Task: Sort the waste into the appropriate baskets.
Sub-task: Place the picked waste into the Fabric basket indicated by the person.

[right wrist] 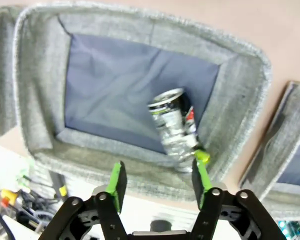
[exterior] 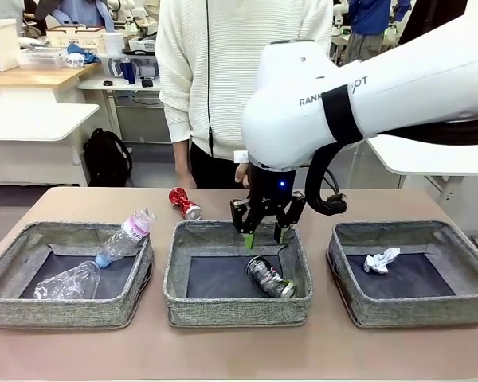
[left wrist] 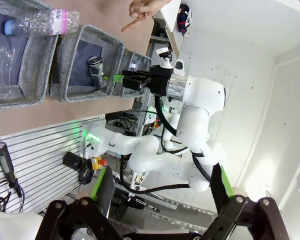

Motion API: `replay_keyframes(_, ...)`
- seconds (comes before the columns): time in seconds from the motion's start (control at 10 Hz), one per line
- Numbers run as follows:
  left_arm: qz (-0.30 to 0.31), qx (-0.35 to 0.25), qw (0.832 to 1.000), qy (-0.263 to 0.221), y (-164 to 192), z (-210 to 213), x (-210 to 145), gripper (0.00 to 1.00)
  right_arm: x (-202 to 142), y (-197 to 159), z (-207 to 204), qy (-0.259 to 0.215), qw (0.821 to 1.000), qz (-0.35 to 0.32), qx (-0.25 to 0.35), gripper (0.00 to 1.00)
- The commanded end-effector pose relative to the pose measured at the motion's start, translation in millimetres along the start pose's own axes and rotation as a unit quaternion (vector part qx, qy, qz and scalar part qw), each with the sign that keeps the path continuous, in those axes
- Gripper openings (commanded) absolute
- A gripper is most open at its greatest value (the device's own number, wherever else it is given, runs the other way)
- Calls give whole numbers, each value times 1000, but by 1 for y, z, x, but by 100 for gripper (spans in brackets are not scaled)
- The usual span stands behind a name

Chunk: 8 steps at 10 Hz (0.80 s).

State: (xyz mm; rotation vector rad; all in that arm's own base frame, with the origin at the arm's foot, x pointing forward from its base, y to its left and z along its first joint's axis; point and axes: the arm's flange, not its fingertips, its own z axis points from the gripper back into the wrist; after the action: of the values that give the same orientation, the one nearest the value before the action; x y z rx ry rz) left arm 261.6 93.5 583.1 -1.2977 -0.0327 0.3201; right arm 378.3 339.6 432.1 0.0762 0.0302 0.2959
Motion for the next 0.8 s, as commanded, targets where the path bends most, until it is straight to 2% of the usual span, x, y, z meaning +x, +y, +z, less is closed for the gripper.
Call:
replay_keyframes(0.0,-9,-8,1000,-1,-2,0,-1,100,-6,-9,4,-3,998,27,48,100)
replay_keyframes(0.3,-9,-8,1000,-1,-2,0,-1,100,-8,-16,8,-2,991,68,117,100)
replay_keyframes(0.4,-9,-8,1000,-1,-2,0,-1,100,-12,-18,17,-7,973,110,203,100)
replay_keyframes(0.5,-9,-8,1000,-1,-2,0,-1,100,-19,-28,33,-23,930,155,333,100)
replay_keyframes(0.6,-9,-8,1000,-1,-2,0,-1,100,-28,-49,50,-28,877,144,458,100)
replay_keyframes(0.7,-9,-8,1000,-1,-2,0,-1,100,-39,-76,63,-32,806,149,572,100)
